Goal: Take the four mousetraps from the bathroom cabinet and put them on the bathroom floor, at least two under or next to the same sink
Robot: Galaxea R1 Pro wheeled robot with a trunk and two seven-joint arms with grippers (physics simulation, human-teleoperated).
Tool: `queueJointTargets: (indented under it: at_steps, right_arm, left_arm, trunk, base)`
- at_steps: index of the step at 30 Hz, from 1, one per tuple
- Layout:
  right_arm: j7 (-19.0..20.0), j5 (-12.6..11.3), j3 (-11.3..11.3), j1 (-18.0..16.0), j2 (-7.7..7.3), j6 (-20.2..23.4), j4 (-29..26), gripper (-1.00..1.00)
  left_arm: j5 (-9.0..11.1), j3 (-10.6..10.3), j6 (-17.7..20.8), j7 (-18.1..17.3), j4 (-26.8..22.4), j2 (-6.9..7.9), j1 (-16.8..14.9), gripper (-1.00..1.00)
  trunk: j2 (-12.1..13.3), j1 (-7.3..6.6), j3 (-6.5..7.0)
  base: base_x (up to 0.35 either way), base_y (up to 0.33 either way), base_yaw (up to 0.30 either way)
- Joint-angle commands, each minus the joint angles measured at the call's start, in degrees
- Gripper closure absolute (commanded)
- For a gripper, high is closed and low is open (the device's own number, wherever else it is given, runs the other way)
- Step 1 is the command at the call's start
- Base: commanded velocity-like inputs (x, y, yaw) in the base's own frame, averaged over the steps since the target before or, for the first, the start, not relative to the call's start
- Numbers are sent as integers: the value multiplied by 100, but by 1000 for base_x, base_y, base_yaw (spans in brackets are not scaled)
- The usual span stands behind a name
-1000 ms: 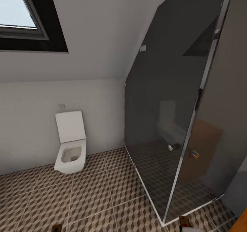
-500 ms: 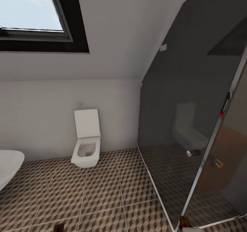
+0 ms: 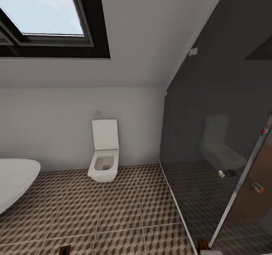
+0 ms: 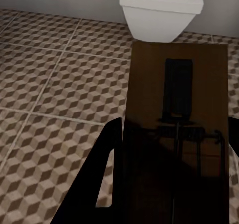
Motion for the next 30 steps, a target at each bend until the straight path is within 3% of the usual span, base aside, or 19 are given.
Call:
queueJointTargets:
  at_steps: [1, 18, 30]
  right_arm:
    - [1, -32, 50, -5, 4, -20, 17, 100]
    - [-7, -3, 68, -5, 4, -12, 17, 100]
    - [2, 20, 74, -5, 4, -3, 17, 100]
  left_arm:
    - [8, 48, -13, -34, 23, 2, -8, 100]
    - [-1, 4, 45, -32, 23, 6, -8, 100]
    - [-4, 14, 45, -30, 23, -5, -8, 100]
  trunk:
    - [-4, 4, -2]
    - [-4, 4, -2]
    - [-4, 4, -2]
  base:
    - [169, 148, 7]
    - [252, 214, 0]
    - [308, 123, 0]
